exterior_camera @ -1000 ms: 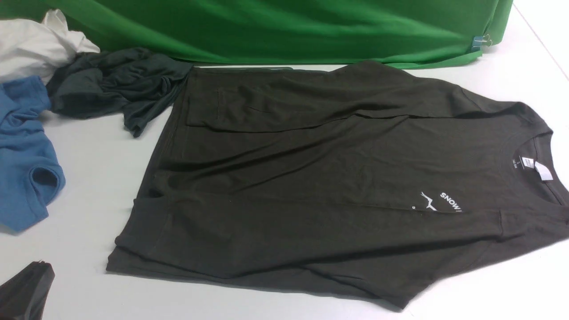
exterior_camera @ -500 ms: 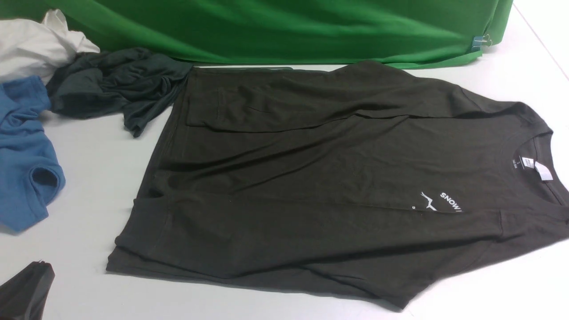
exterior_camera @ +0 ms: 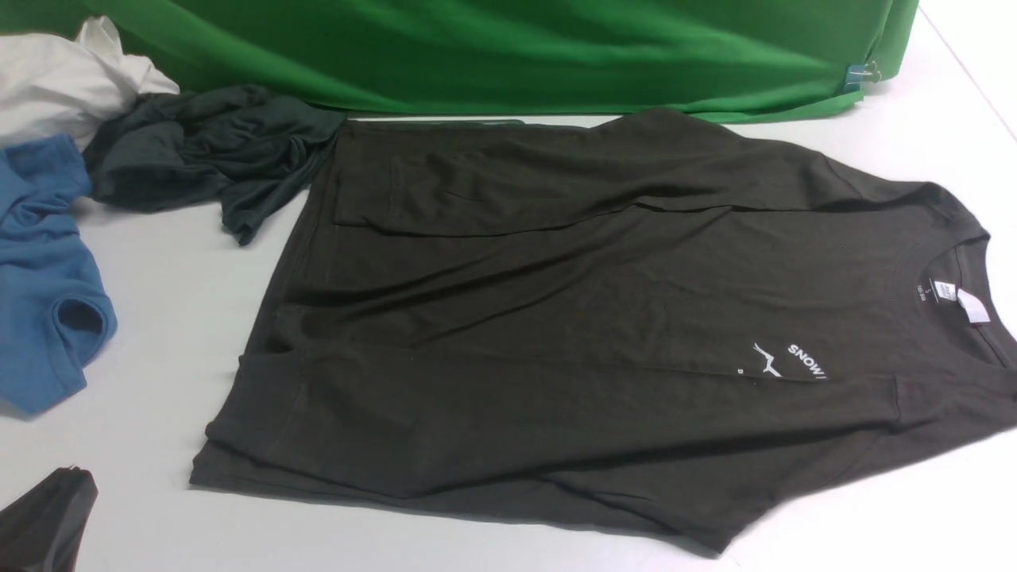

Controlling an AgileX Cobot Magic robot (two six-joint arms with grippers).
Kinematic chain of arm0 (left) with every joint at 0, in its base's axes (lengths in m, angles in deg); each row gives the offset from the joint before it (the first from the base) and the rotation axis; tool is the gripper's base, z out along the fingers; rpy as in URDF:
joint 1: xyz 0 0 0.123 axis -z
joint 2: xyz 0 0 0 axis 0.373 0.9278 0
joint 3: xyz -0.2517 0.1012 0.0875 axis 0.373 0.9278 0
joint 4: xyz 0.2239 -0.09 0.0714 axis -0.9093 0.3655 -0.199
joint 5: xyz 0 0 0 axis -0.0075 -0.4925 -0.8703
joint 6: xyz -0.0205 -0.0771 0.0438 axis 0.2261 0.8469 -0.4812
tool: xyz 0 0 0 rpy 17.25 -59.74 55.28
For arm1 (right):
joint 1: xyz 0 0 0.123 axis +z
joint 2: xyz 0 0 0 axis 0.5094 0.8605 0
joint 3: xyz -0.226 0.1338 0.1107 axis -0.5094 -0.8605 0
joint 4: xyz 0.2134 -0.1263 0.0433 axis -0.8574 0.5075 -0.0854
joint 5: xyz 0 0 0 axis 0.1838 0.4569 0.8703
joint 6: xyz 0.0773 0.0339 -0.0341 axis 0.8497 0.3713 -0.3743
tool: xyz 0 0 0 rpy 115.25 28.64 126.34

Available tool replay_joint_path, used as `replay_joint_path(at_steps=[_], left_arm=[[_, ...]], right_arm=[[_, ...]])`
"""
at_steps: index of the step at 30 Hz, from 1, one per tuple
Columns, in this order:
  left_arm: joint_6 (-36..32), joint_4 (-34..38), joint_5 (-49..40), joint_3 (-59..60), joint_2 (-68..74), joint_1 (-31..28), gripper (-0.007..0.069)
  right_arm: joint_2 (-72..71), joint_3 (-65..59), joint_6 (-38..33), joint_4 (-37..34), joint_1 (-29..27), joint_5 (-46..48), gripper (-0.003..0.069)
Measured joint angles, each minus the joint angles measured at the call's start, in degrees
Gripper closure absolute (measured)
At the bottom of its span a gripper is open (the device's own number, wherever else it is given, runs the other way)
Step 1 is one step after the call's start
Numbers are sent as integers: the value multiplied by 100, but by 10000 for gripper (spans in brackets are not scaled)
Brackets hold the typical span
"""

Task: Fold a long-sleeved shirt on a white desktop.
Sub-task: 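Grasp the left edge of the dark T-shirt lying flat on the table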

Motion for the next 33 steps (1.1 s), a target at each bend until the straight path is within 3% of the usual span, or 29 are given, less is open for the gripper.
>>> replay_joint_path(at_steps=[9,12,16,18,20,25,29,33], left_arm=[[0,-59,0,0,0,0,587],[-28,-467,284,0,0,0,587],[235,-165,1166,0,0,0,587],[629,331,2262,0,0,0,587],[805,533,2991,0,0,0,587],[1335,665,4656,-151,15,0,587],[1950,697,4251,-892,243,0,587],[2090,578,2625,-2670,1116,0,587]], right_arm=[[0,0,0,0,0,-287,418],[0,0,127,0,0,-817,418],[0,0,1013,0,0,-1587,418],[0,0,2092,0,0,-2144,418],[0,0,2582,0,0,-2488,418],[36,0,3027,0,0,-3937,418],[349,332,3274,0,0,-4065,418],[1227,1854,3392,0,0,-3587,418]])
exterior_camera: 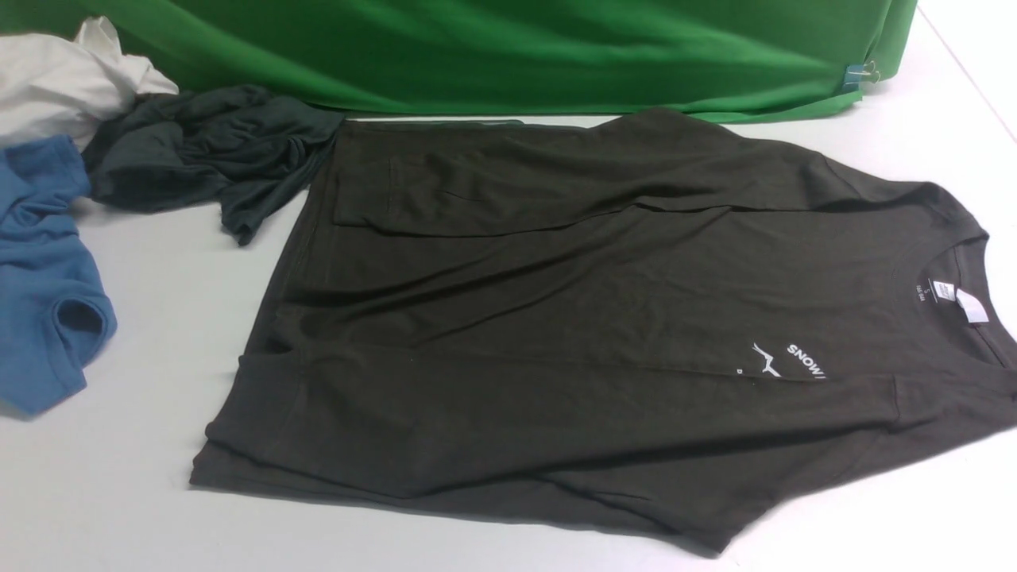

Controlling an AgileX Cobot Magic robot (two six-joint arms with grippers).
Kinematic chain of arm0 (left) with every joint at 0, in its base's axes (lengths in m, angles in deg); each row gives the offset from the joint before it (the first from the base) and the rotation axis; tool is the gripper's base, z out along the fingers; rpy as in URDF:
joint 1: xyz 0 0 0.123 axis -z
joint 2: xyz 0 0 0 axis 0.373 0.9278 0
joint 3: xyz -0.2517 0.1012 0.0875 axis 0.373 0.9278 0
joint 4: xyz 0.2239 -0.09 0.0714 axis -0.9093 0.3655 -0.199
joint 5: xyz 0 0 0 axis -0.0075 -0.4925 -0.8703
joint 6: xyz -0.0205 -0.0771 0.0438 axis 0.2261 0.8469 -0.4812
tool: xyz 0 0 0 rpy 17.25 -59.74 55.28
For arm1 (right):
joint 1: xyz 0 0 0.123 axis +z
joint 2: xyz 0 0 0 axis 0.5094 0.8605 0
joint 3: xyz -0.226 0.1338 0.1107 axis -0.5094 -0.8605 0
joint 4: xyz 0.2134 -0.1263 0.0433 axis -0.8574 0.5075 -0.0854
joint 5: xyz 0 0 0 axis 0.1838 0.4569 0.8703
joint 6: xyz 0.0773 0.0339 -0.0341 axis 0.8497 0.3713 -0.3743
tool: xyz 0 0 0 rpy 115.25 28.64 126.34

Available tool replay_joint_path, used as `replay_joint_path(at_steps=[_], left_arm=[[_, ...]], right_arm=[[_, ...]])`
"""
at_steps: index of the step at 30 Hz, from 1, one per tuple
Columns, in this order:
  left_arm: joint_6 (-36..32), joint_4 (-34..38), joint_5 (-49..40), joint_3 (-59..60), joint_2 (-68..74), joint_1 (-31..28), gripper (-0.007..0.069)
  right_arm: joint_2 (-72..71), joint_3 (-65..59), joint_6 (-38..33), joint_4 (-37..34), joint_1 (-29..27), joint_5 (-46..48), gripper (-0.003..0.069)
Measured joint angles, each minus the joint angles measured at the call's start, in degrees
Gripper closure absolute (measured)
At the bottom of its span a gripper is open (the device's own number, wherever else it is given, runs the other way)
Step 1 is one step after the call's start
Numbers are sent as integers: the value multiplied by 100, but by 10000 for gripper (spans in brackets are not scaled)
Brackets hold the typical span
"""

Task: Fold a long-sleeved shirt on a white desktop.
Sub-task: 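Grasp the left edge of the dark T-shirt lying flat on the table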

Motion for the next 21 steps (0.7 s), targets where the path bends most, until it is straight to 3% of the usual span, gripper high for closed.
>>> replay_joint_path(at_steps=[4,8,14,21], left_arm=[[0,-143,-1410,-1464,1078,0,587],[-137,-310,-3180,-2703,2606,0,587],[-517,-674,-3410,-3100,3972,0,587],[-621,-690,-4254,-3115,5223,0,585]], right_arm=[[875,1358,-46,0,0,997,418],[2048,2709,-903,0,0,2904,418],[3093,3128,-1969,0,0,4362,418],[3665,3128,-2191,-31,264,5438,418]])
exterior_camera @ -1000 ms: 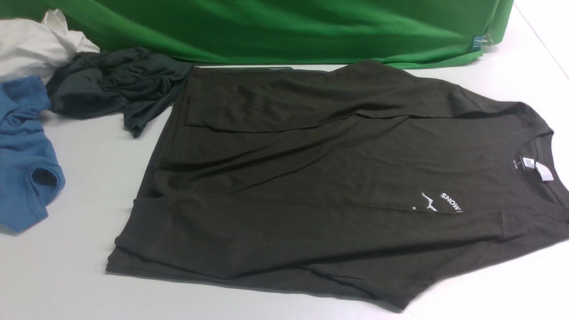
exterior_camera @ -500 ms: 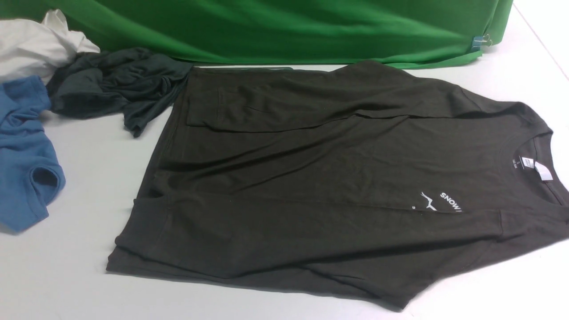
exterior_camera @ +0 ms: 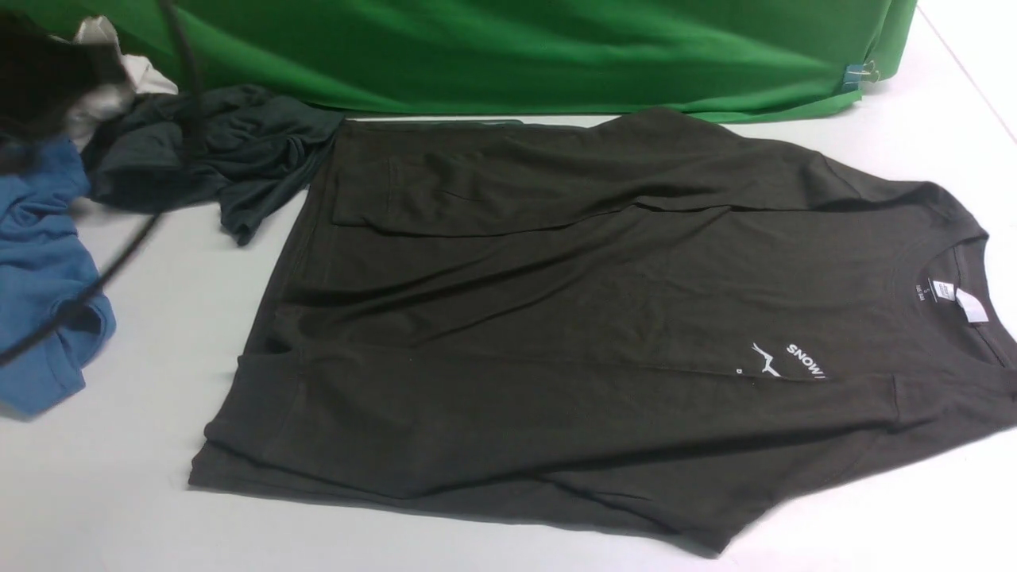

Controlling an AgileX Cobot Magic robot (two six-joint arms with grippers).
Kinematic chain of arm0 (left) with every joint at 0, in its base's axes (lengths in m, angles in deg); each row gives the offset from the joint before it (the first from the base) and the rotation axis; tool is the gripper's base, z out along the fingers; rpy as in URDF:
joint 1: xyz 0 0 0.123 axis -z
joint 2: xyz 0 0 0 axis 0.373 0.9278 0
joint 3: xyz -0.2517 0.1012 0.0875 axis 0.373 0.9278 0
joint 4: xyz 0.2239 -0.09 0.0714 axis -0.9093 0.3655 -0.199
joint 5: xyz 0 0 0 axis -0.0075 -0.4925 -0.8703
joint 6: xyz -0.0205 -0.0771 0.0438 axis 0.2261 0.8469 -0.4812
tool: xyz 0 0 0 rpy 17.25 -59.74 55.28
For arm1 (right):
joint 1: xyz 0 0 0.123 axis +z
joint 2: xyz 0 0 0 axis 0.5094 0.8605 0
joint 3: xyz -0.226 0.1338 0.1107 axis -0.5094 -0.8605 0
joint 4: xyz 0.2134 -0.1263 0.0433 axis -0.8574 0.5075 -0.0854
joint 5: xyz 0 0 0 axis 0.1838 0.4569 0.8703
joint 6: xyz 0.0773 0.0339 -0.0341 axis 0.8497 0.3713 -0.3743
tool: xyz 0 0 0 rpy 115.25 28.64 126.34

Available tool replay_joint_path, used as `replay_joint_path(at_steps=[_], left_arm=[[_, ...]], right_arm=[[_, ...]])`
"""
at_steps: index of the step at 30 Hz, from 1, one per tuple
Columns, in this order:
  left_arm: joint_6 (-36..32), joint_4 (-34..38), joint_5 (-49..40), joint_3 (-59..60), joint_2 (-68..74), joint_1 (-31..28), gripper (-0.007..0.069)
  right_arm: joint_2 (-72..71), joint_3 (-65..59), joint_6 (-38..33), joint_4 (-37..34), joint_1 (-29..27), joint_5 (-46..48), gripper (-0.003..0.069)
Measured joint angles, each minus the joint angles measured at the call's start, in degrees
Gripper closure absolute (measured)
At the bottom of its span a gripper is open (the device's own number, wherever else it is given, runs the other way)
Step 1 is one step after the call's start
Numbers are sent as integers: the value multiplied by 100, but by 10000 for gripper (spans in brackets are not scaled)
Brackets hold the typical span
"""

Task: Fold a long-sleeved shirt on a white desktop.
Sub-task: 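Grasp the left edge of the dark T-shirt lying flat on the table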

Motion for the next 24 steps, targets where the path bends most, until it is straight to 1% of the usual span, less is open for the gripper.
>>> replay_joint_path(at_steps=[2,5,7,8,10,12,13,14,15,16,19,22,24], left_arm=[[-220,9,-190,-47,288,0,584],[-851,171,-651,-346,828,0,573],[-1155,291,-1015,-640,1171,0,554],[-1244,341,-1247,-834,1375,0,538],[-1343,367,-1486,-1029,1554,0,521],[-1470,400,-1930,-1324,1957,0,474],[-1595,412,-2201,-1496,2209,6,435],[-1693,412,-2300,-1575,2349,38,410],[-1823,412,-2460,-1657,2547,95,369],[-1932,412,-2527,-1685,2640,135,348],[-2298,412,-2638,-1718,3034,406,249],[-2468,417,-2641,-1718,3453,649,156],[-2606,401,-2579,-1718,3673,726,120]], right_arm=[[86,0,-11,0,213,179,418],[235,0,-25,-5,631,388,418],[320,0,-26,-12,924,422,418],[372,0,-26,-12,1098,428,418],[406,0,-26,-18,1263,428,418],[462,0,-26,-23,1505,440,418],[493,0,-26,-23,1662,458,418],[507,0,-26,-23,1713,464,418],[507,0,-26,-23,1786,465,418],[507,0,-26,-23,1835,470,418],[507,0,-26,-28,1930,478,418],[507,0,-26,-28,1966,537,418],[507,0,-26,-28,1966,582,418]])
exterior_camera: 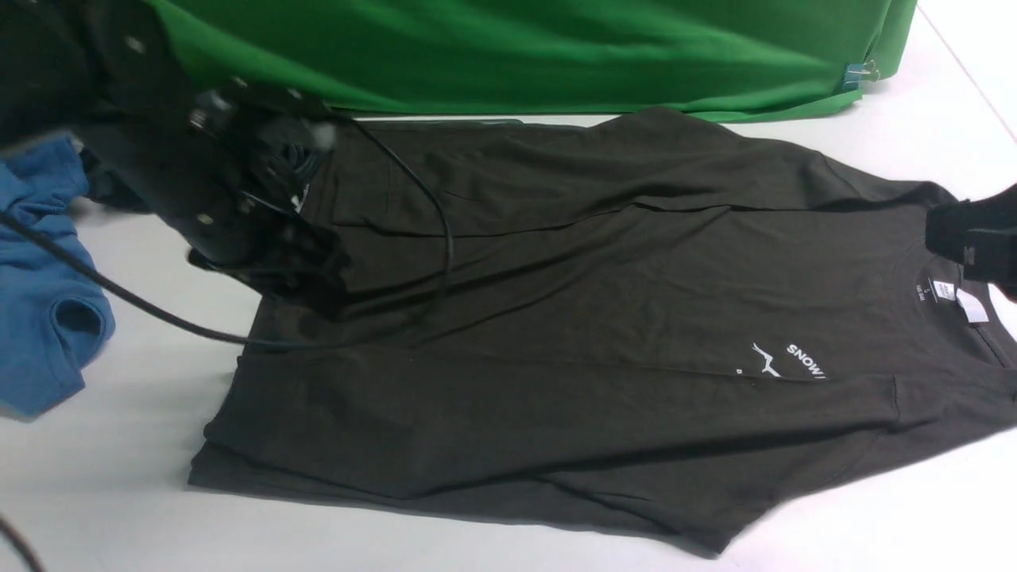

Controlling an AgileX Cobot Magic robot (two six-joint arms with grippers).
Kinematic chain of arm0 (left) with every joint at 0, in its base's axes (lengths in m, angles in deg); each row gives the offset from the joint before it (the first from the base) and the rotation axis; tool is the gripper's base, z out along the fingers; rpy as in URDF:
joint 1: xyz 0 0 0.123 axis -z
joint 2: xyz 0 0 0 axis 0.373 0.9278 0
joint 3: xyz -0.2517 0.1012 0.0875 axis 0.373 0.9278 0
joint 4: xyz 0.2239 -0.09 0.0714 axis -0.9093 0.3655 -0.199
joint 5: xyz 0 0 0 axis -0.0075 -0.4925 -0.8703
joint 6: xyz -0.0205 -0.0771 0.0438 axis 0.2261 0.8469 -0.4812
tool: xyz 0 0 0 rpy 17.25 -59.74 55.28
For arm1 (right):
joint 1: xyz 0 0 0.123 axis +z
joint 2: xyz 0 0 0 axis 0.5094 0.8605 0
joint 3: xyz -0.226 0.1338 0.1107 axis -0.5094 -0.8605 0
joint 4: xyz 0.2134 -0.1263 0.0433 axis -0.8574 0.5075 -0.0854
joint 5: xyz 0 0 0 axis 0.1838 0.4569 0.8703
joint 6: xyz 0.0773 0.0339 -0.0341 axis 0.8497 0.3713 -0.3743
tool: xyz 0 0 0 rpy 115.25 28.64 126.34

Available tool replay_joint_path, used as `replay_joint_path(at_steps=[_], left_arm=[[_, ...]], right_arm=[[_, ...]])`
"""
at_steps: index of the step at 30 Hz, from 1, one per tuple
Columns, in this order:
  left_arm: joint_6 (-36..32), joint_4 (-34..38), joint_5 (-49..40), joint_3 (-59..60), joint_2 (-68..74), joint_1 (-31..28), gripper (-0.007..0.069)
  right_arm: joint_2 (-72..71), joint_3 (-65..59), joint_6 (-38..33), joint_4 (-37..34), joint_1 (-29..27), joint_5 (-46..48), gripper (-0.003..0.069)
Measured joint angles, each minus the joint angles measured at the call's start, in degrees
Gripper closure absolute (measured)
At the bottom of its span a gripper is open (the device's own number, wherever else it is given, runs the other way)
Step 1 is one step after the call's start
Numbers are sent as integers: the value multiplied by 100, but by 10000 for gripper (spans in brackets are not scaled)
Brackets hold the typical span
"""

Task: Fold a long-sleeved shirt on a white desktop.
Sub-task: 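Grasp the left edge of the dark T-shirt lying flat on the table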

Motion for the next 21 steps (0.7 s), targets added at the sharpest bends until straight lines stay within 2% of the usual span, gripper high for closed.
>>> replay_joint_path(at_steps=[3,5,9,13,17,21], left_arm=[[-662,-61,83,0,246,3,94],[-1761,-201,123,0,423,3,87],[-3070,-141,222,-6,582,3,81],[-3477,-87,285,-32,799,3,81],[-3530,-87,279,-38,1045,-4,87],[-3507,-22,280,-38,1287,-98,142]], right_arm=[[0,0,0,0,0,52,418],[0,0,0,0,0,71,418],[0,0,-5,0,0,96,418],[0,0,0,0,0,96,418],[0,0,0,0,0,96,418],[0,0,0,0,0,134,418]])
